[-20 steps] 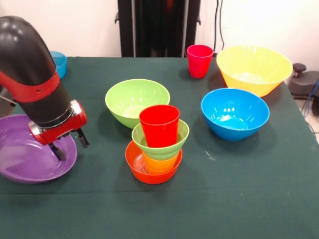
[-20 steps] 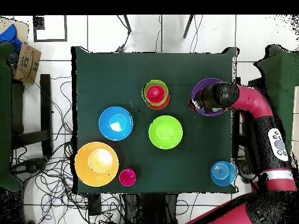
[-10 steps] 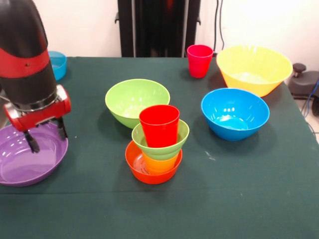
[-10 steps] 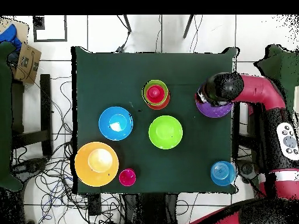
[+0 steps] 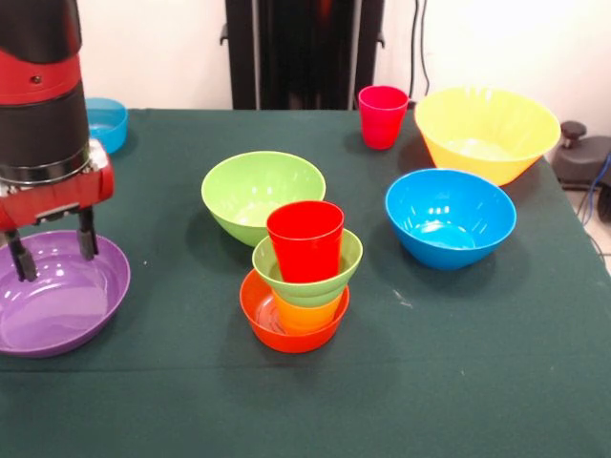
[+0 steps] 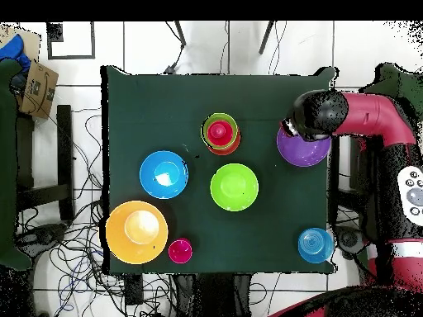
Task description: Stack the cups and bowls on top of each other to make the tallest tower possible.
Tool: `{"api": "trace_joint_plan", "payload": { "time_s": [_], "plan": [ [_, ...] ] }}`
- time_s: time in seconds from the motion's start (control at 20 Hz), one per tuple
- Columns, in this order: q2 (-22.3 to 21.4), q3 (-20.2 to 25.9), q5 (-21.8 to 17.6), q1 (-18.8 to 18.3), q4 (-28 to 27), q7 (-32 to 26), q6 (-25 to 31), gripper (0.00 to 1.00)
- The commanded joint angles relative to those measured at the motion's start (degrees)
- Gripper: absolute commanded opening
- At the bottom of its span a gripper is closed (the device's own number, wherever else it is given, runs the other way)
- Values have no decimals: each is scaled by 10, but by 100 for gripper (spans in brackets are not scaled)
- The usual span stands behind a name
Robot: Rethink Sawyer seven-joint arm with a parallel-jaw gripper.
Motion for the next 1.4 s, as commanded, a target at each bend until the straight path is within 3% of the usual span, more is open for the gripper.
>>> {"api": "trace_joint_plan", "payload": {
  "time_s": [0.05, 0.15, 0.5, 0.9, 1.0, 1.15, 1.25, 1.4],
  "plan": [
    [42, -52, -25, -15, 14, -77, -15, 100],
    [60, -50, -10, -32, 30, -69, -22, 100],
    [59, -42, 6, -58, 62, -48, -50, 100],
    [60, -56, 11, -69, 93, 12, -99, 100],
    [47, -65, 13, -64, 114, 35, -104, 100],
    [31, -71, 16, -58, 128, 29, -93, 100],
    [-6, -82, 23, -45, 148, 28, -61, 100],
    [-17, -85, 31, -41, 155, 20, -46, 100]
  ]
}}
